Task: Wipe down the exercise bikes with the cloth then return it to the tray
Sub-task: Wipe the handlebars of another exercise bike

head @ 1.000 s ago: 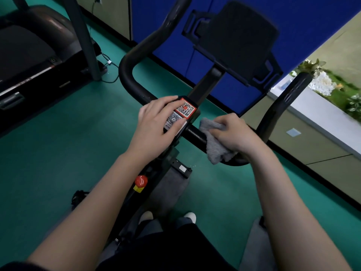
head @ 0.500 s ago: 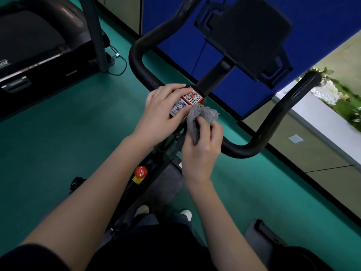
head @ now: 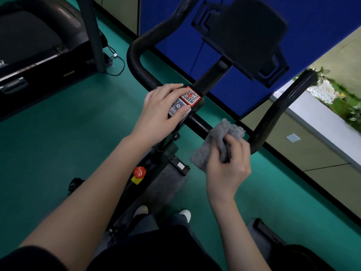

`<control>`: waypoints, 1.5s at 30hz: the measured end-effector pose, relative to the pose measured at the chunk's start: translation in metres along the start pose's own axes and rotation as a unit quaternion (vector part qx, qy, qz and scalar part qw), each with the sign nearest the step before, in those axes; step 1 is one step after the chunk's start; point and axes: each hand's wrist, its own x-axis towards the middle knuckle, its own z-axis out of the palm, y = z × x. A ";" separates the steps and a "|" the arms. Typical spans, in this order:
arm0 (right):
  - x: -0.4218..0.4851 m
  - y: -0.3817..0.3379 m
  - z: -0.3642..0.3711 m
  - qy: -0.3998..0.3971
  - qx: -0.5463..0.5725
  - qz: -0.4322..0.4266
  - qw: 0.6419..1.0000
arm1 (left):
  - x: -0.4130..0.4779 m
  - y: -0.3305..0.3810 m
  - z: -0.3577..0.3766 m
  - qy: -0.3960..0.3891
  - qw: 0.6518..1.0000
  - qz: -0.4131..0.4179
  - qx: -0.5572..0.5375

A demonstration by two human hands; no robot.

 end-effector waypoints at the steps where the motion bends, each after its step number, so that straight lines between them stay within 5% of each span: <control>1: 0.003 -0.002 0.003 -0.011 0.003 -0.007 1.000 | 0.000 0.000 0.000 0.000 1.000 0.001 0.002; 9: -0.003 0.027 -0.034 0.010 -0.007 0.030 0.999 | 0.000 0.000 0.002 0.003 1.000 0.001 0.001; 13: -0.046 0.025 -0.034 -0.094 0.106 0.125 0.982 | 0.000 0.000 0.003 0.009 1.000 0.005 0.007; 16: -0.057 0.019 -0.006 -0.166 0.193 0.313 0.915 | 0.000 0.001 0.002 0.006 1.000 0.008 0.009; 19: -0.040 0.016 0.029 -0.135 0.303 0.447 0.831 | 0.000 0.001 0.002 0.000 1.000 0.011 0.016; 24: -0.008 -0.003 0.069 -0.058 0.469 0.478 0.741 | 0.001 0.000 0.002 0.000 1.000 0.016 0.024; 31: -0.011 0.000 0.065 -0.050 0.573 0.517 0.634 | 0.001 -0.001 0.003 -0.002 0.999 0.019 0.037; 37: -0.018 0.013 0.042 -0.045 0.550 0.533 0.642 | 0.001 -0.001 0.005 -0.001 0.999 0.017 0.037; 41: -0.018 0.034 0.019 -0.015 0.519 0.501 0.693 | 0.001 -0.001 0.006 0.003 0.999 0.017 0.037; 45: -0.021 0.022 0.022 -0.062 0.526 0.489 0.693 | 0.000 0.000 0.006 0.008 0.999 0.018 0.040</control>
